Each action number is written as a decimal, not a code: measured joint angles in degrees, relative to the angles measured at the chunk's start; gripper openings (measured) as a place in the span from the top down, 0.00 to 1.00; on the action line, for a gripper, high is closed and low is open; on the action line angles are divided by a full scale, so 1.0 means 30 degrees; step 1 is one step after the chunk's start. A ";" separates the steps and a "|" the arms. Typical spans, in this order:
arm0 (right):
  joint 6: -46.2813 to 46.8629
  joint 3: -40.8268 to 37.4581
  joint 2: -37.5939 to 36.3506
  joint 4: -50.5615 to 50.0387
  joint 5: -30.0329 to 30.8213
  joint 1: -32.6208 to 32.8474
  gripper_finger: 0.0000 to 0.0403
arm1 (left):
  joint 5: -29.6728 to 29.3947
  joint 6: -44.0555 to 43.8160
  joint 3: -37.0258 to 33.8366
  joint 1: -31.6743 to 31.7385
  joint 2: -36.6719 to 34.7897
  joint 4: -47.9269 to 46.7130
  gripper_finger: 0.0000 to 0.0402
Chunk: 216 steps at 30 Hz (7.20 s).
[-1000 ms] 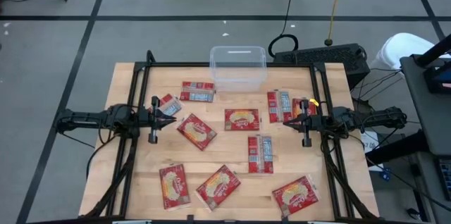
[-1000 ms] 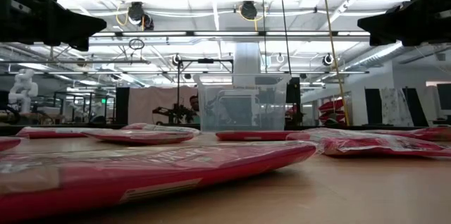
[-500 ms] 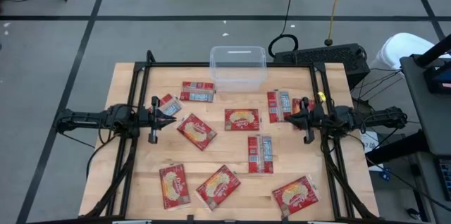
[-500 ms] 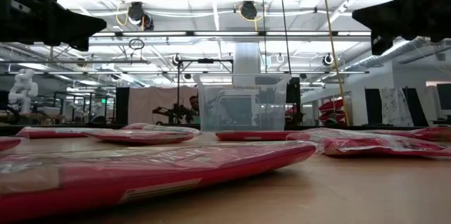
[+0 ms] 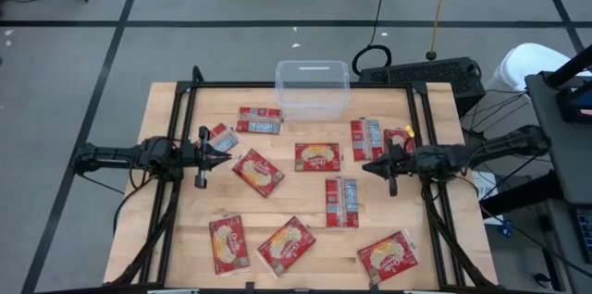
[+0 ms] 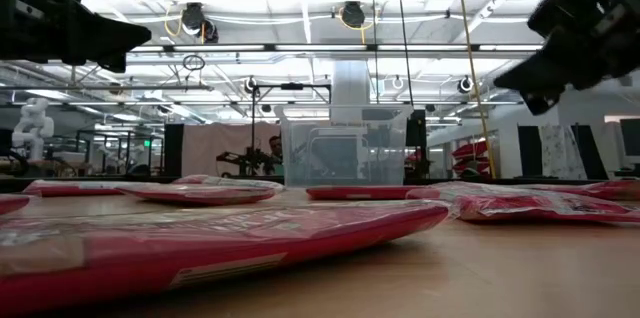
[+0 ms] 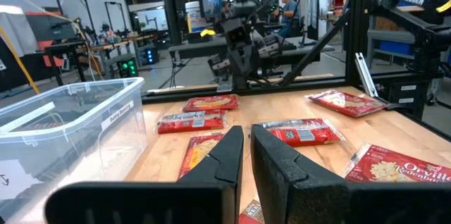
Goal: Sort popcorn bags into baskets
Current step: Put the popcorn bags into the transparent bin
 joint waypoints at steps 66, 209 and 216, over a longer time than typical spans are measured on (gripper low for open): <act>-0.4346 0.5349 1.3952 -0.9363 0.3740 -0.3857 0.51 | -0.0003 0.0131 -0.0003 -0.0004 0.0004 0.0029 0.91; -0.6393 0.7090 1.9180 0.7948 0.8393 0.1479 0.47 | -0.4022 0.4720 3.8818 0.7807 3.3512 -2.0461 0.95; -0.4913 0.5356 1.7790 0.8673 0.8393 0.1619 0.47 | -0.2232 0.6343 4.4660 0.9320 3.8235 -2.2951 0.95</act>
